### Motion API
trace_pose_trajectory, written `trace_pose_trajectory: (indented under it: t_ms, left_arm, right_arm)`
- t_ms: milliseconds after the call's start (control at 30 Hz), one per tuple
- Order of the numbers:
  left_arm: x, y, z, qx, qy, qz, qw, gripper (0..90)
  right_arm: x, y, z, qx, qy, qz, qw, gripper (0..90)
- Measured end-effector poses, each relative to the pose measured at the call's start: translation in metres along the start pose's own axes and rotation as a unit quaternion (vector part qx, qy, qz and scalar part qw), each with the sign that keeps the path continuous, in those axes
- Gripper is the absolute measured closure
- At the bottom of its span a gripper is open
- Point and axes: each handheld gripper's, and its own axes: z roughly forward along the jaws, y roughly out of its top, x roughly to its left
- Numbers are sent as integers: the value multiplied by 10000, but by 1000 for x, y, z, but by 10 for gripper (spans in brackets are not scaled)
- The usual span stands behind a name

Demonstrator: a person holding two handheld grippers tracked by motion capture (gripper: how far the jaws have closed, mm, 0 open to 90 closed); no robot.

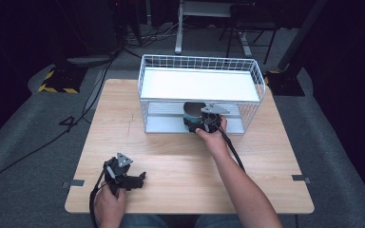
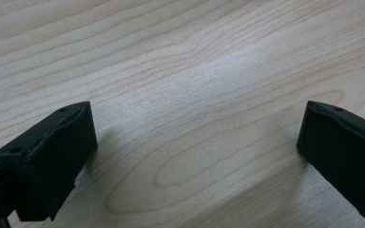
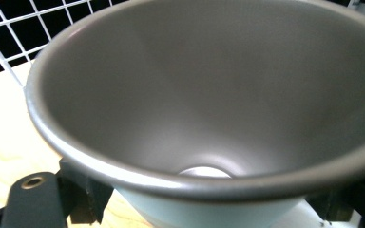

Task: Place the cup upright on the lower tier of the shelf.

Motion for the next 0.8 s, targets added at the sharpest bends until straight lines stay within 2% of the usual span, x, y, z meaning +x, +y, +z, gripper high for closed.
trace_pose_trajectory:
  t_ms: [133, 367, 400, 500, 633, 800]
  left_arm:
    - [0, 0, 0, 1, 0, 1, 10000, 0]
    - [0, 0, 0, 1, -2, 3, 10000, 0]
    - [0, 0, 0, 1, -1, 4, 10000, 0]
    - [0, 0, 0, 1, -1, 4, 10000, 0]
    - [0, 0, 0, 4, -1, 7, 10000, 0]
    - [0, 0, 0, 5, 0, 10, 10000, 0]
  right_arm:
    - [0, 0, 1, -26, -58, -12, 10000, 183]
    - [-4, -2, 9, 108, -84, 19, 9999, 183]
    - [-6, -2, 10, 71, -97, -33, 9999, 183]
    - [-8, -2, 14, 105, -121, 128, 9998, 183]
    - [-12, 0, 18, -2, -174, 101, 9998, 183]
    - [-11, 1, 21, 63, -164, 222, 9996, 178]
